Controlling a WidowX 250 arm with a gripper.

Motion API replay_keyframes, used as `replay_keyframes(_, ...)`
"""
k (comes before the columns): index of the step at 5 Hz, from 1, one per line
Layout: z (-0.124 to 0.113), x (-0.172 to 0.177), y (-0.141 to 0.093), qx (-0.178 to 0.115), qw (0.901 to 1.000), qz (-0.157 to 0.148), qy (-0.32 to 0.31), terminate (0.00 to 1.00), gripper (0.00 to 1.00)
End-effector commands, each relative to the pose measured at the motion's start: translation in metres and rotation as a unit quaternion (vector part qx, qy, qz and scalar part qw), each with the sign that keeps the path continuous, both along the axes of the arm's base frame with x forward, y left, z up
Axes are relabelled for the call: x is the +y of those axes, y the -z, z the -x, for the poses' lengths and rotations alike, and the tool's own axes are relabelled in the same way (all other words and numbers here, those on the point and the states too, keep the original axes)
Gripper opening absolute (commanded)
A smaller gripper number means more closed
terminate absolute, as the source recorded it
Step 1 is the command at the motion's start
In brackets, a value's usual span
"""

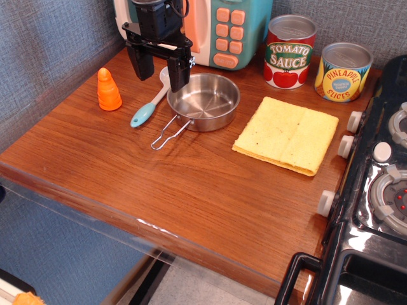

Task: Place the carrot in the silver pot.

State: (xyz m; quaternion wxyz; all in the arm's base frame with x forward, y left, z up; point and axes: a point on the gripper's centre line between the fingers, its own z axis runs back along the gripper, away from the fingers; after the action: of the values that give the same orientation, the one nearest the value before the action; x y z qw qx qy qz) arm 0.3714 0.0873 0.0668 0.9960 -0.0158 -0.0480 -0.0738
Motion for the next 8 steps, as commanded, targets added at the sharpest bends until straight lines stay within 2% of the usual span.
replay_keyframes(1,0.000,0.000,0.000,0.000,1.0000,0.000,0.000,0.00,1.00)
replay_keyframes(3,0.004,0.012,-0.014,-0.024,0.9996,0.005,-0.013,0.00,1.00)
replay_keyframes(4,0.016,0.028,-0.026,-0.045,0.9985,-0.018,-0.026,0.00,1.00)
replay_keyframes(6,0.023,0.055,-0.044,-0.073,0.9952,-0.028,-0.059,0.00,1.00)
replay_keyframes(8,0.021,0.086,-0.038,-0.061,0.9923,-0.037,-0.101,0.00,1.00)
